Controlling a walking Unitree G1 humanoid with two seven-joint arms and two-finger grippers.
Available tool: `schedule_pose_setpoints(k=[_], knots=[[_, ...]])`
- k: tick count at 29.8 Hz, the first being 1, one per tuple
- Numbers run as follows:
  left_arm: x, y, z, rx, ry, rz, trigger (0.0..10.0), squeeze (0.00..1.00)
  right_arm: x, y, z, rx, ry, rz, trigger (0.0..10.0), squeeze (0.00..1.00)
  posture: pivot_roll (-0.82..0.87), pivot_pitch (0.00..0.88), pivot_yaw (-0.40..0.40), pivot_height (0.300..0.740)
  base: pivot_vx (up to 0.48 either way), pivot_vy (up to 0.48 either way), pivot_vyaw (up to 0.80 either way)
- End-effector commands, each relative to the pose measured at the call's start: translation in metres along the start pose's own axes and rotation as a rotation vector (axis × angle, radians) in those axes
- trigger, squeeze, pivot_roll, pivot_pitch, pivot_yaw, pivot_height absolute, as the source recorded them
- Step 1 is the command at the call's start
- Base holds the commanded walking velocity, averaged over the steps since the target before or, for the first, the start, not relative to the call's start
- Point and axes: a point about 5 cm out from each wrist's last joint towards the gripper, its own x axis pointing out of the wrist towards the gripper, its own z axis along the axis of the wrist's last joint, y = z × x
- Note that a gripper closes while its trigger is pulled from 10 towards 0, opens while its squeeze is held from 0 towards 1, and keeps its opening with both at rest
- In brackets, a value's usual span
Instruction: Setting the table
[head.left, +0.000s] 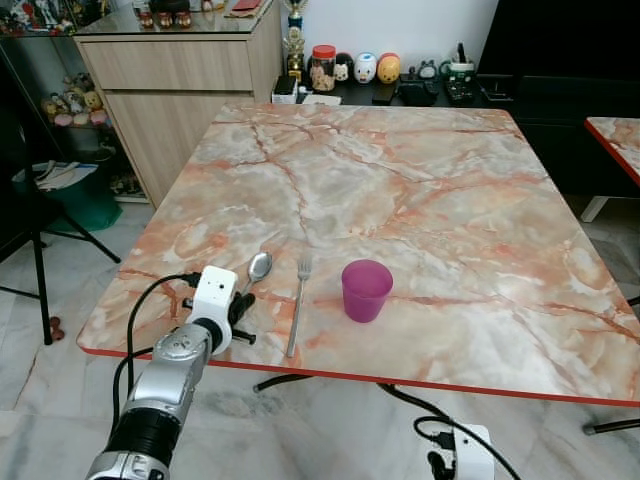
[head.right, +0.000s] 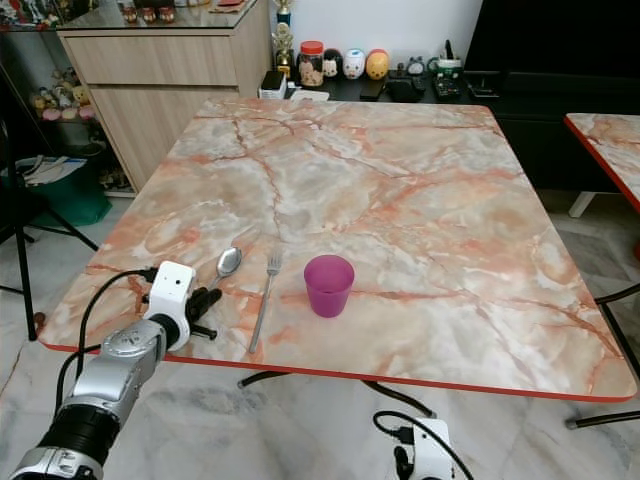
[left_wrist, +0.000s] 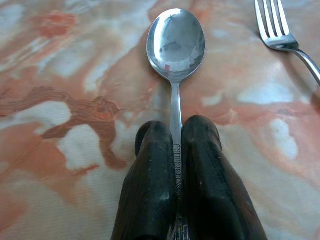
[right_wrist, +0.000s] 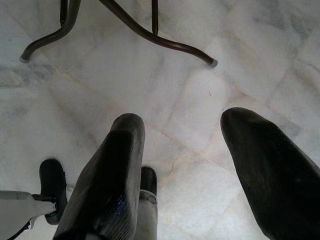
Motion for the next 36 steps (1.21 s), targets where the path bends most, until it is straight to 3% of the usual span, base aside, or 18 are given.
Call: schedule_pose_setpoints(k=[1, 3, 4, 5, 6, 7, 10, 14, 19, 36], knots=[[-0.002, 0.003, -0.007, -0.005, 0.018, 0.036, 0.0, 0.00, 0.000, -0.002, 0.001, -0.002, 0.002, -0.005, 10.0, 0.00, 0.06, 0.000, -0.014, 0.740, 0.000, 0.000, 0.00], [-0.002, 0.007, 0.007, -0.008, -0.111, 0.102, 0.0, 0.00, 0.000, -0.002, 0.001, -0.003, 0.000, -0.009, 10.0, 0.00, 0.06, 0.000, -0.015, 0.740, 0.000, 0.000, 0.00], [-0.003, 0.006, 0.012, -0.025, -0.154, 0.104, 1.8, 0.00, 0.000, -0.002, 0.001, -0.004, -0.001, -0.010, 10.0, 0.00, 0.06, 0.000, -0.015, 0.740, 0.000, 0.000, 0.00], [-0.003, 0.006, 0.012, -0.025, -0.154, 0.104, 1.8, 0.00, 0.000, -0.002, 0.001, -0.004, -0.001, -0.010, 10.0, 0.00, 0.06, 0.000, -0.015, 0.740, 0.000, 0.000, 0.00], [-0.003, 0.005, 0.015, -0.040, -0.174, 0.106, 8.6, 0.00, 0.000, -0.002, 0.001, -0.003, -0.002, -0.011, 10.0, 0.00, 0.06, 0.000, -0.015, 0.740, 0.000, 0.000, 0.00], [-0.004, 0.004, 0.019, -0.054, -0.199, 0.111, 10.0, 0.00, 0.000, -0.002, 0.001, -0.003, -0.003, -0.012, 10.0, 0.00, 0.06, 0.000, -0.016, 0.740, 0.000, 0.000, 0.00], [-0.005, 0.004, 0.023, -0.059, -0.237, 0.127, 10.0, 0.00, 0.000, -0.003, 0.001, -0.003, -0.004, -0.014, 10.0, 0.00, 0.06, 0.000, -0.016, 0.740, 0.000, 0.000, 0.00], [-0.011, 0.010, 0.036, -0.096, -0.362, 0.200, 10.0, 0.00, 0.000, -0.004, 0.002, 0.005, -0.020, -0.027, 10.0, 0.00, 0.06, 0.000, -0.019, 0.740, 0.000, 0.000, 0.00], [-0.017, 0.015, 0.051, -0.080, -0.478, 0.247, 10.0, 0.00, -0.001, -0.004, 0.001, 0.020, -0.023, -0.031, 10.0, 0.00, 0.05, 0.000, -0.018, 0.740, 0.000, 0.000, 0.00], [-0.019, 0.011, 0.056, -0.070, -0.531, 0.258, 10.0, 0.00, -0.001, -0.004, 0.001, 0.019, -0.023, -0.027, 10.0, 0.00, 0.05, 0.000, -0.019, 0.740, 0.000, -0.423, 0.00]])
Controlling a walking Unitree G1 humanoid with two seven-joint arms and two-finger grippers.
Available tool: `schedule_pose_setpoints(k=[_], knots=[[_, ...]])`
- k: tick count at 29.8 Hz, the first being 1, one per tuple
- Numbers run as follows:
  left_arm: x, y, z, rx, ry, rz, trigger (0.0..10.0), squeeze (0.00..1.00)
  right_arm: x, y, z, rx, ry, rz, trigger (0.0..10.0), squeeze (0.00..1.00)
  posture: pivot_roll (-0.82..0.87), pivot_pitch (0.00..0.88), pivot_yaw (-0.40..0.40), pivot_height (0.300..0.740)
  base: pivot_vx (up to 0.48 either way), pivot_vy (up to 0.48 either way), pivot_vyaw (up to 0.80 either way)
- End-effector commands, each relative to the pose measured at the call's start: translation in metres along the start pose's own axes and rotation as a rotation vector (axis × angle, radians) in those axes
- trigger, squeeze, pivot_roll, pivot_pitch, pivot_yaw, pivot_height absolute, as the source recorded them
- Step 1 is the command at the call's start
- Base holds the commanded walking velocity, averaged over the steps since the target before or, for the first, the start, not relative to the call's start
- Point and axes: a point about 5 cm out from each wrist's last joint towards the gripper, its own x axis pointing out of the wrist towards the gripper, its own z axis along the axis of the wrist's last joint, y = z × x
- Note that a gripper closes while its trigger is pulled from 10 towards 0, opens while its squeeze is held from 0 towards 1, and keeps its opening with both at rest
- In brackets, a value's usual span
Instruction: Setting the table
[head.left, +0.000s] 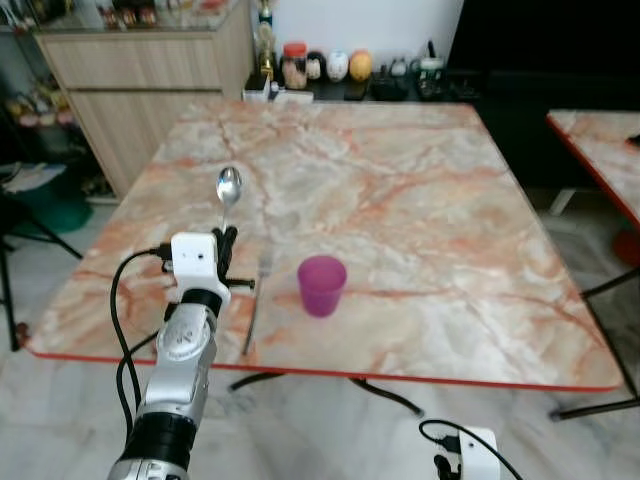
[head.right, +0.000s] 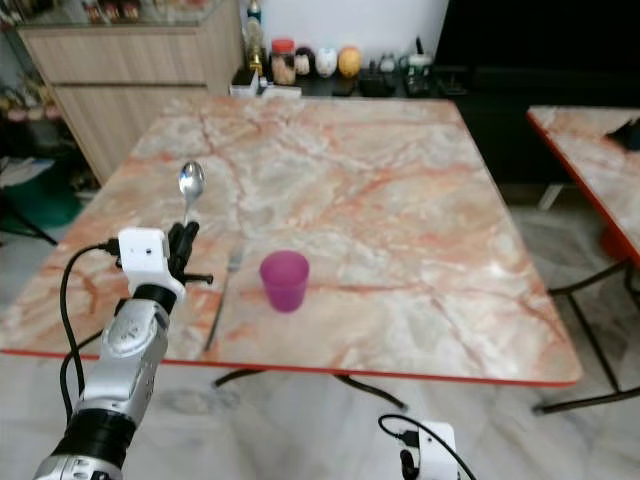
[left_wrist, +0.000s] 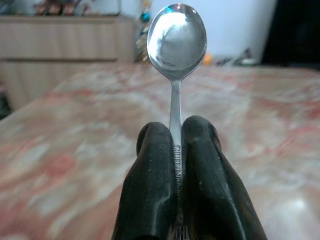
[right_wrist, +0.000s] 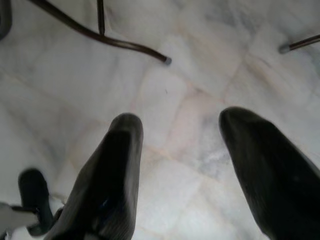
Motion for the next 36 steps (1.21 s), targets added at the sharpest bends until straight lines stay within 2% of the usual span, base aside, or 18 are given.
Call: schedule_pose_setpoints(k=[1, 12, 17, 24, 29, 36], knots=[[0.002, -0.001, 0.005, 0.008, -0.026, 0.013, 10.0, 0.00, -0.001, 0.001, -0.001, 0.012, -0.004, 0.001, 10.0, 0.00, 0.05, 0.000, -0.019, 0.740, 0.000, -0.472, 0.00], [0.004, 0.005, 0.013, 0.024, -0.069, 0.061, 10.0, 0.00, -0.001, 0.001, -0.001, 0.011, -0.003, 0.003, 10.0, 0.00, 0.05, 0.000, -0.019, 0.740, 0.000, -0.472, 0.00], [0.001, 0.013, 0.028, 0.075, -0.130, 0.106, 10.0, 0.00, -0.001, 0.001, -0.001, 0.010, -0.004, 0.006, 10.0, 0.00, 0.05, 0.000, -0.019, 0.740, 0.000, -0.472, 0.00], [0.004, 0.013, 0.044, 0.133, -0.187, 0.115, 10.0, 0.00, 0.000, 0.001, -0.001, 0.008, -0.004, 0.008, 10.0, 0.00, 0.05, 0.000, -0.018, 0.740, 0.000, -0.470, 0.00], [0.007, 0.004, 0.039, 0.129, -0.149, 0.049, 10.0, 0.00, 0.000, 0.001, 0.000, 0.009, -0.005, 0.010, 10.0, 0.00, 0.05, 0.000, -0.019, 0.740, 0.000, -0.468, 0.00], [0.009, 0.001, 0.030, 0.113, -0.114, 0.051, 10.0, 0.00, 0.000, 0.002, -0.001, 0.015, -0.005, 0.010, 10.0, 0.00, 0.04, 0.000, -0.013, 0.740, 0.000, -0.465, 0.00]])
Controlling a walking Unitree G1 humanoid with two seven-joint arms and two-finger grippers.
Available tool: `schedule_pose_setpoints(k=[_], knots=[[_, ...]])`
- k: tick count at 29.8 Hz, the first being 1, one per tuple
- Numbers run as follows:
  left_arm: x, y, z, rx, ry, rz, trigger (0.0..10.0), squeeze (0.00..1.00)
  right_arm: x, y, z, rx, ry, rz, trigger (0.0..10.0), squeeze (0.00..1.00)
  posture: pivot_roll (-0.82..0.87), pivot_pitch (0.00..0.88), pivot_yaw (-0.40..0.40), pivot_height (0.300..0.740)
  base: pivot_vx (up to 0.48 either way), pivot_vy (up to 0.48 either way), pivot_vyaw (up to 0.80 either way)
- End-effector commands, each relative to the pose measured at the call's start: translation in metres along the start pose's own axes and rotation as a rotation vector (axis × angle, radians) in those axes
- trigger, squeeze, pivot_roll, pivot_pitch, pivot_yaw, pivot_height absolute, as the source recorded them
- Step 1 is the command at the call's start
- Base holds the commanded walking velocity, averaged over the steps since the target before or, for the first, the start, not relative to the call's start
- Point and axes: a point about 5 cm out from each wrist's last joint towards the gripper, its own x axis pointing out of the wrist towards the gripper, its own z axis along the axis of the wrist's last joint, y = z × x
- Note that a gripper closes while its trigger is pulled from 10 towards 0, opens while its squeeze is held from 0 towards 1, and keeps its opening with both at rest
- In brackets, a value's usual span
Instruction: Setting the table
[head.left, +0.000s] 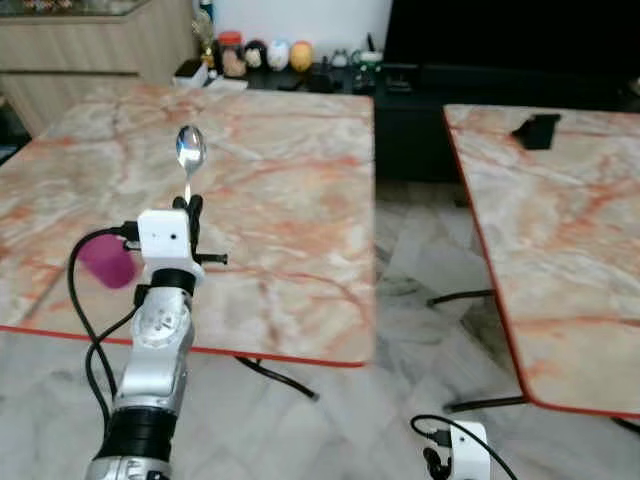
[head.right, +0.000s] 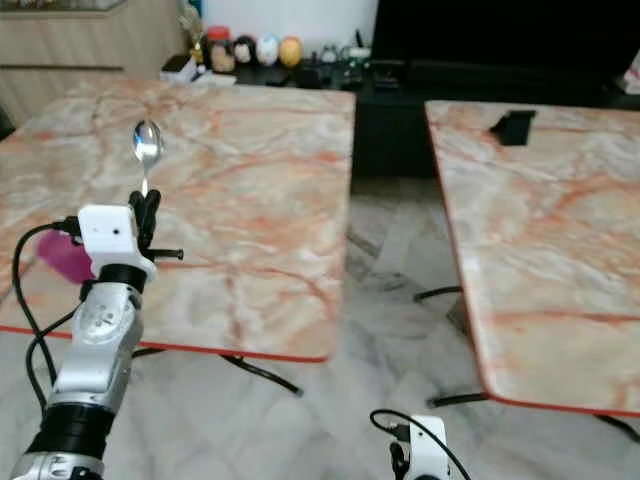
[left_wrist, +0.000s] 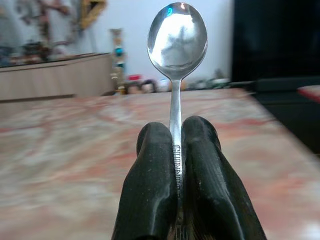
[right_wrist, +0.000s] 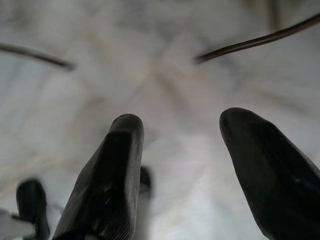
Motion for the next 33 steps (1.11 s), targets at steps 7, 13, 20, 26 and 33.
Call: schedule_pose_setpoints(k=[7, 13, 20, 26, 33], knots=[[0.0040, 0.0071, 0.0004, 0.026, 0.003, 0.008, 10.0, 0.00, 0.0002, 0.0044, -0.0012, 0.021, 0.014, -0.002, 10.0, 0.00, 0.04, 0.000, -0.013, 0.740, 0.000, -0.465, 0.00], [0.0047, 0.0109, -0.0003, 0.032, 0.007, 0.018, 10.0, 0.00, 0.0005, 0.0055, -0.0020, 0.006, 0.031, 0.010, 10.0, 0.00, 0.05, 0.000, -0.011, 0.740, 0.000, -0.465, -0.66], [0.0058, 0.0124, 0.0001, 0.032, 0.006, 0.025, 10.0, 0.00, 0.0006, 0.0061, -0.0018, 0.007, 0.030, 0.012, 10.0, 0.00, 0.05, 0.000, -0.011, 0.740, 0.000, -0.465, -0.24], [0.0068, 0.0120, -0.0002, 0.028, 0.010, 0.027, 10.0, 0.00, 0.0007, 0.0057, -0.0012, 0.007, 0.026, 0.010, 10.0, 0.00, 0.05, 0.000, -0.012, 0.740, 0.000, -0.463, 0.00], [0.0077, 0.0126, -0.0016, 0.024, 0.018, 0.032, 10.0, 0.00, 0.0009, 0.0060, -0.0006, -0.004, 0.026, 0.017, 10.0, 0.00, 0.04, 0.000, -0.010, 0.740, 0.000, -0.460, 0.00]])
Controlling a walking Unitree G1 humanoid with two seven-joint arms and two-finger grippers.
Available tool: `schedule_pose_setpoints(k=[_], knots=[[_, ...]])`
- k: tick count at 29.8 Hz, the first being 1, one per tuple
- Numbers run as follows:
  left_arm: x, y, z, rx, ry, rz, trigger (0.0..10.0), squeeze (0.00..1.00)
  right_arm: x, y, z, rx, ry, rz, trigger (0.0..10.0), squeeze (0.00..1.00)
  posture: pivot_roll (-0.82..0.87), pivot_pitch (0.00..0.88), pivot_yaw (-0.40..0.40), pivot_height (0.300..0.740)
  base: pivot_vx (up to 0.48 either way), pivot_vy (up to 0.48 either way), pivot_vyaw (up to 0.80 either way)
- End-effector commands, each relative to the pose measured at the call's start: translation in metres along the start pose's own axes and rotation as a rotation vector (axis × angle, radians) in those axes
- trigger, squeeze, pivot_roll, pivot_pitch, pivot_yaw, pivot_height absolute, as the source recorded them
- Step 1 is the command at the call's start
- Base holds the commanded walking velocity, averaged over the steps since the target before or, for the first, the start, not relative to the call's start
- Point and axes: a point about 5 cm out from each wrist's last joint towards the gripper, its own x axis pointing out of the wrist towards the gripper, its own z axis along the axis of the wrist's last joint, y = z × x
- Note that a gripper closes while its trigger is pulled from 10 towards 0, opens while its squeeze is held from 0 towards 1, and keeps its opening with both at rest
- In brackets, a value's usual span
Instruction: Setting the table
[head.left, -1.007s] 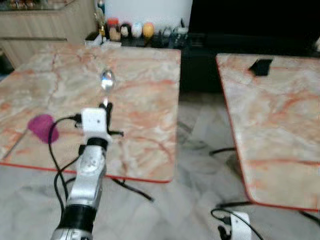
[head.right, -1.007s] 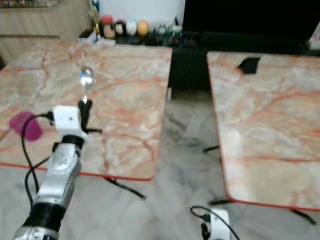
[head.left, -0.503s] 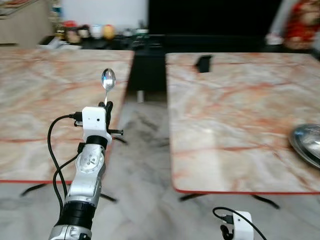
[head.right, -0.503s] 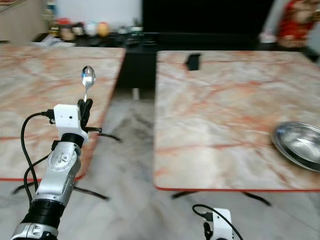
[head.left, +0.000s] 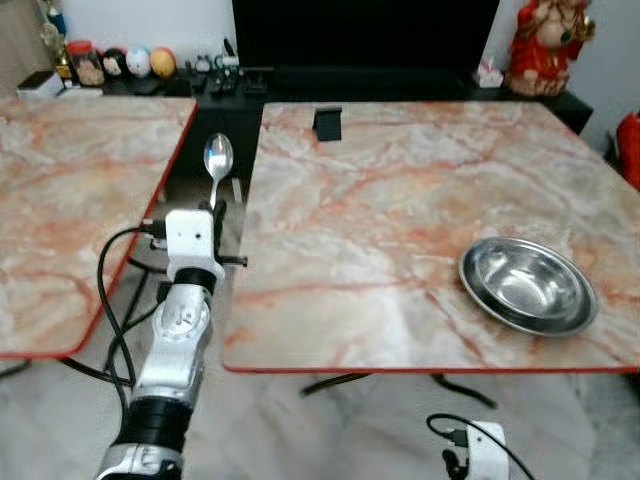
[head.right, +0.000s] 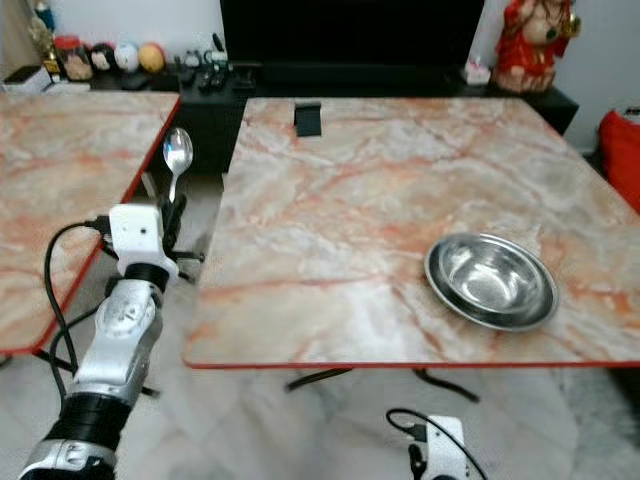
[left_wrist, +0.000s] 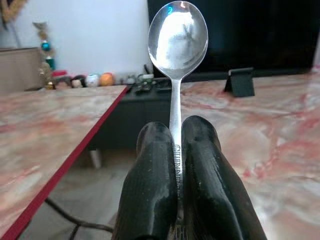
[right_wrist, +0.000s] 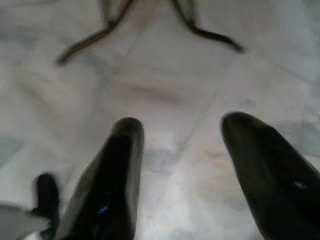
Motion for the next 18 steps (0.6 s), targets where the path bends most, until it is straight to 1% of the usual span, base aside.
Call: schedule_pose_setpoints(k=[1, 10, 13, 15, 17, 18], knots=[[0.003, -0.007, 0.006, -0.008, -0.023, -0.019, 10.0, 0.00, -0.001, -0.007, -0.002, -0.010, 0.010, -0.013, 10.0, 0.00, 0.04, 0.000, -0.010, 0.740, 0.000, -0.461, 0.00], [0.003, -0.008, 0.004, -0.016, -0.009, -0.020, 10.0, 0.00, -0.001, -0.007, -0.002, -0.026, 0.009, -0.009, 10.0, 0.00, 0.04, 0.000, -0.012, 0.740, 0.000, -0.457, 0.00], [0.003, -0.008, 0.001, -0.016, 0.009, -0.022, 10.0, 0.00, -0.001, -0.007, -0.002, -0.017, 0.010, -0.010, 10.0, 0.00, 0.04, 0.000, -0.012, 0.740, 0.000, -0.440, 0.00], [0.003, -0.008, -0.001, -0.021, 0.022, -0.024, 10.0, 0.00, -0.001, -0.007, -0.002, -0.012, 0.010, -0.010, 10.0, 0.00, 0.04, 0.000, -0.012, 0.740, 0.000, -0.392, 0.00], [0.002, -0.009, -0.007, -0.016, 0.066, -0.043, 10.0, 0.00, -0.001, -0.007, -0.002, -0.011, 0.010, -0.008, 10.0, 0.00, 0.04, 0.000, -0.013, 0.740, 0.000, -0.274, 0.00], [0.001, -0.009, -0.010, -0.015, 0.081, -0.054, 10.0, 0.00, -0.001, -0.007, -0.002, -0.013, 0.011, -0.006, 10.0, 0.00, 0.04, 0.000, -0.012, 0.740, 0.000, 0.000, 0.00]])
